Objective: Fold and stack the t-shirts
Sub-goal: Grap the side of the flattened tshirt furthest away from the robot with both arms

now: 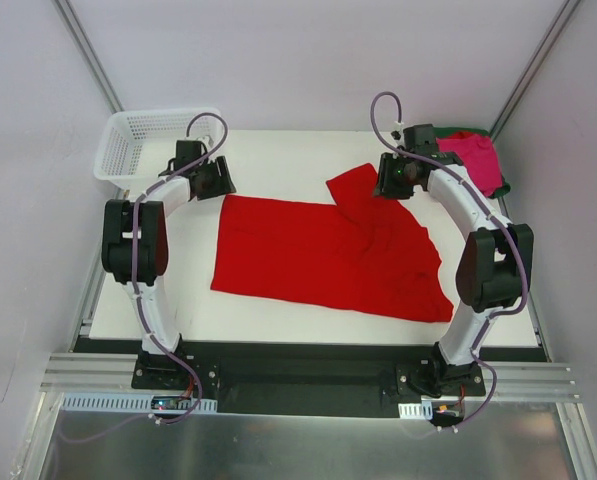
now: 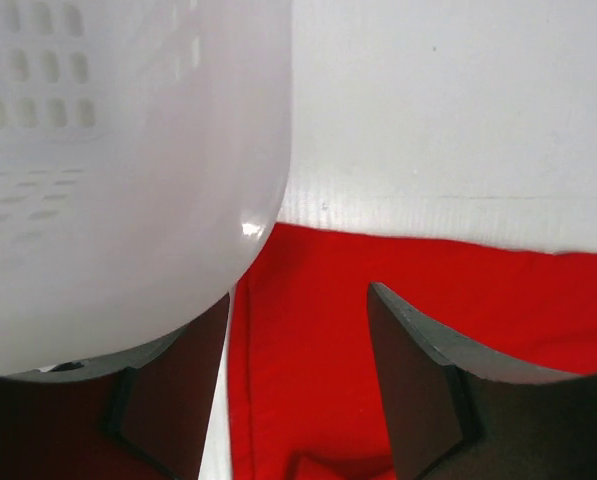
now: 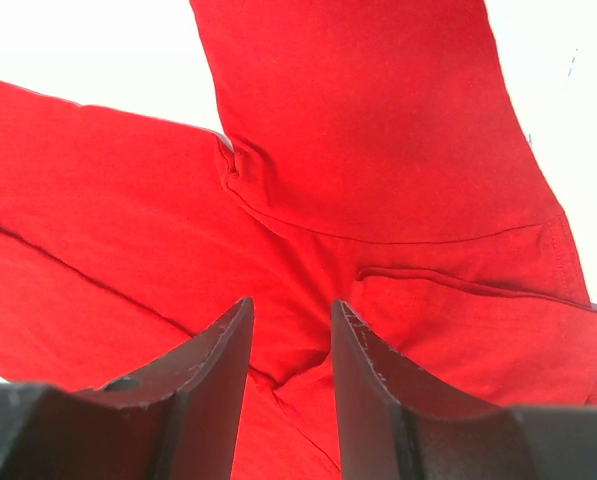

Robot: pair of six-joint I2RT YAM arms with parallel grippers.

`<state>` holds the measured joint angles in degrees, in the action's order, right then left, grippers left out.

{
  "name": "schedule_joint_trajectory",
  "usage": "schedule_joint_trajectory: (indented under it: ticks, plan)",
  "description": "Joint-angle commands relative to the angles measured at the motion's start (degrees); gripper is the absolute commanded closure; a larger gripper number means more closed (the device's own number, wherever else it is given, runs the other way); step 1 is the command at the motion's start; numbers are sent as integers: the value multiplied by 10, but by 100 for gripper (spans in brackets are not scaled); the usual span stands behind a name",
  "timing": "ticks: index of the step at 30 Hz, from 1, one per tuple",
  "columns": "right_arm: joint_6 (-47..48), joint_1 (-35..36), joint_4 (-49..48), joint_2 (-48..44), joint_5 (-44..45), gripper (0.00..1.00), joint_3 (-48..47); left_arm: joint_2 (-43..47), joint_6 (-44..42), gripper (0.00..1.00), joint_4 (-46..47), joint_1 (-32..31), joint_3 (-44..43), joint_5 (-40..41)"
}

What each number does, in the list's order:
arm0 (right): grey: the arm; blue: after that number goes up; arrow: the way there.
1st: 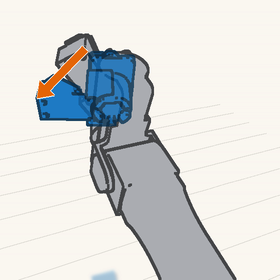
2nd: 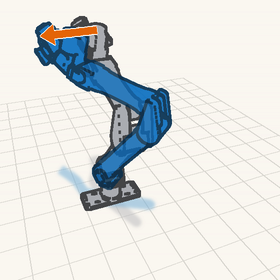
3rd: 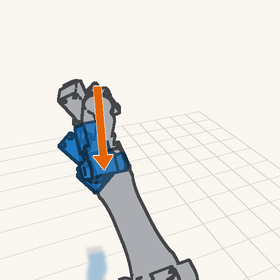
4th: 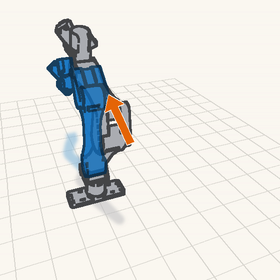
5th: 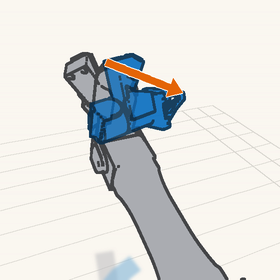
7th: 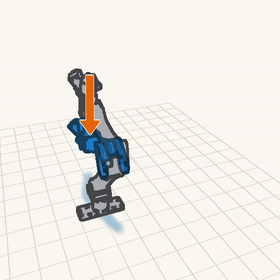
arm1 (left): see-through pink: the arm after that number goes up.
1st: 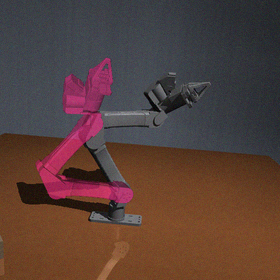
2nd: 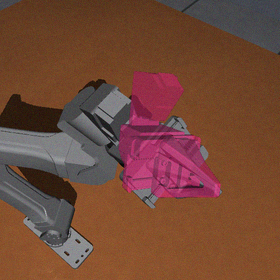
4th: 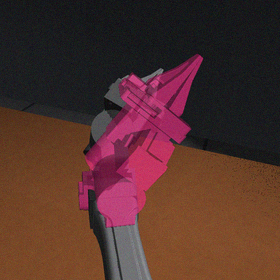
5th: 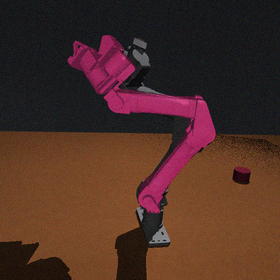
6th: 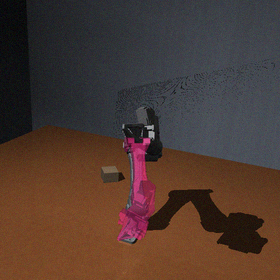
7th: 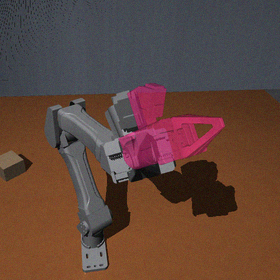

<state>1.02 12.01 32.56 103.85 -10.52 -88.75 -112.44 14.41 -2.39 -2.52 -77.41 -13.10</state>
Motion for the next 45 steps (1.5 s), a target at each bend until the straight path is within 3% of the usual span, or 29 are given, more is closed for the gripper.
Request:
schedule_joint_trajectory:
  ticks: [1, 8, 25, 41, 45]
  plan:
    - [-7, -7, -5, -21, -13, 60, -10, -28, 30, 43, 0, 1, -39, -56]
    - [-7, -12, -1, -25, -15, 60, -9, -45, 40, 44, -2, 3, -45, -62]
    - [-8, -16, 0, -29, -33, 60, -10, -44, 82, 44, -87, 5, -41, 33]
    - [-8, -25, 1, -37, -42, 60, -8, -122, 90, 47, -169, 5, -158, 38]
    - [-8, -28, 1, -34, -44, 59, -8, -130, 90, 56, -174, 5, -168, 31]
